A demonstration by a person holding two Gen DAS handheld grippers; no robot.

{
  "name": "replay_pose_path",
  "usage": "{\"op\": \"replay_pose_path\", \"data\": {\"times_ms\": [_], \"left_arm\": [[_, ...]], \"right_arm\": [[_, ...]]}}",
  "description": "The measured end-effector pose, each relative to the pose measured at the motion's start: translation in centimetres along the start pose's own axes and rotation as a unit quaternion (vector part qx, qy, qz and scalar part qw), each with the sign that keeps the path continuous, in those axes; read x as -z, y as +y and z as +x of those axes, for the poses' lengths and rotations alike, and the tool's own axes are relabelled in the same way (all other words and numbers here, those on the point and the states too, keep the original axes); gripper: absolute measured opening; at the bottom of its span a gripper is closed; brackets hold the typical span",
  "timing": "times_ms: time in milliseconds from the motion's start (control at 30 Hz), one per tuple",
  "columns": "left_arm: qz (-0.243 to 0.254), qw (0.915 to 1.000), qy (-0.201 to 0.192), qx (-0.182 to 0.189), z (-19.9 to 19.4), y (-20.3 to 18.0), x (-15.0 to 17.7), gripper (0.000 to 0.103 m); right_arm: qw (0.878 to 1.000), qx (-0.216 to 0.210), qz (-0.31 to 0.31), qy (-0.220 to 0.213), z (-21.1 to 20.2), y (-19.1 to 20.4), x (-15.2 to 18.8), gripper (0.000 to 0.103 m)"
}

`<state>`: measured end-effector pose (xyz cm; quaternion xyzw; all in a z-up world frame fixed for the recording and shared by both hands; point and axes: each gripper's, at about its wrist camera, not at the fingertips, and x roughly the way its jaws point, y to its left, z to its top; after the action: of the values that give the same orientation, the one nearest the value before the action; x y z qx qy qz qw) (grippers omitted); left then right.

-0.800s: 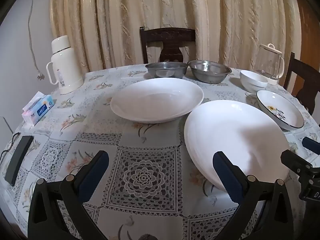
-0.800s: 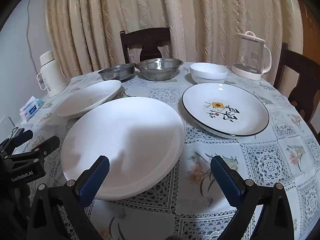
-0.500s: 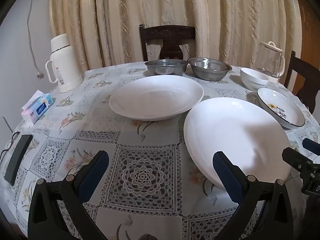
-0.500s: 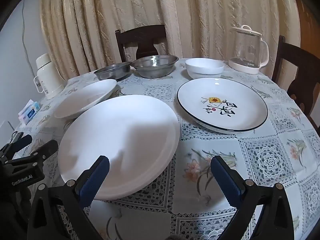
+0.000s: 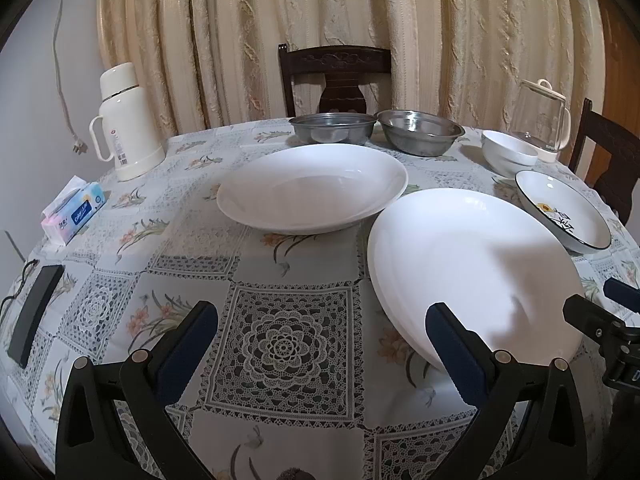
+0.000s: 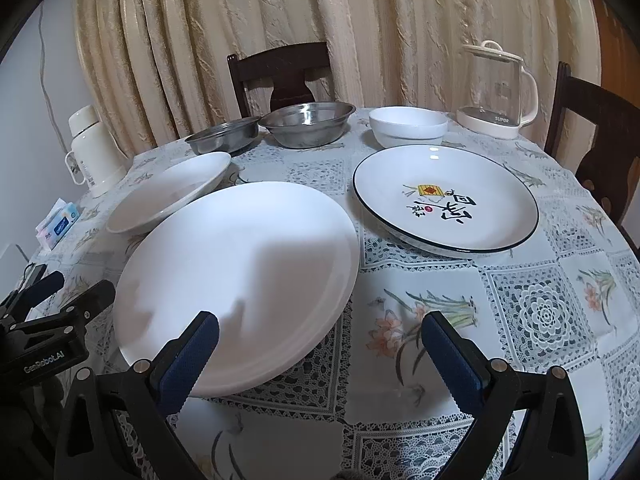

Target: Organize plates and bowls

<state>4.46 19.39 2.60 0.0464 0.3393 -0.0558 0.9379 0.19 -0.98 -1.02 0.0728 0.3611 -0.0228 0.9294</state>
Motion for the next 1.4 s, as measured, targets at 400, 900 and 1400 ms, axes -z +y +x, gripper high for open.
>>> {"op": "replay_pose_path", "data": {"times_ms": [400, 900, 1400], "left_arm": [[-0.001, 1.0000, 0.005, -0.001, 0.1, -0.1, 0.2, 0.103], [0.001, 0.9992, 0.039, 0.004, 1.3, -0.1, 0.1, 0.103], [0.002, 0.9982, 0.057, 0.017, 2.0, -0.3, 0.0, 0.103]], "right_arm": [[1.000, -0.003, 0.015, 0.012, 0.5, -0.5, 0.0, 0.103], [0.999, 0.001, 0.023, 0.032, 1.2, -0.8, 0.1, 0.103], [0.998, 0.003, 0.030, 0.051, 2.2, -0.9, -0.5, 0.103]]}}
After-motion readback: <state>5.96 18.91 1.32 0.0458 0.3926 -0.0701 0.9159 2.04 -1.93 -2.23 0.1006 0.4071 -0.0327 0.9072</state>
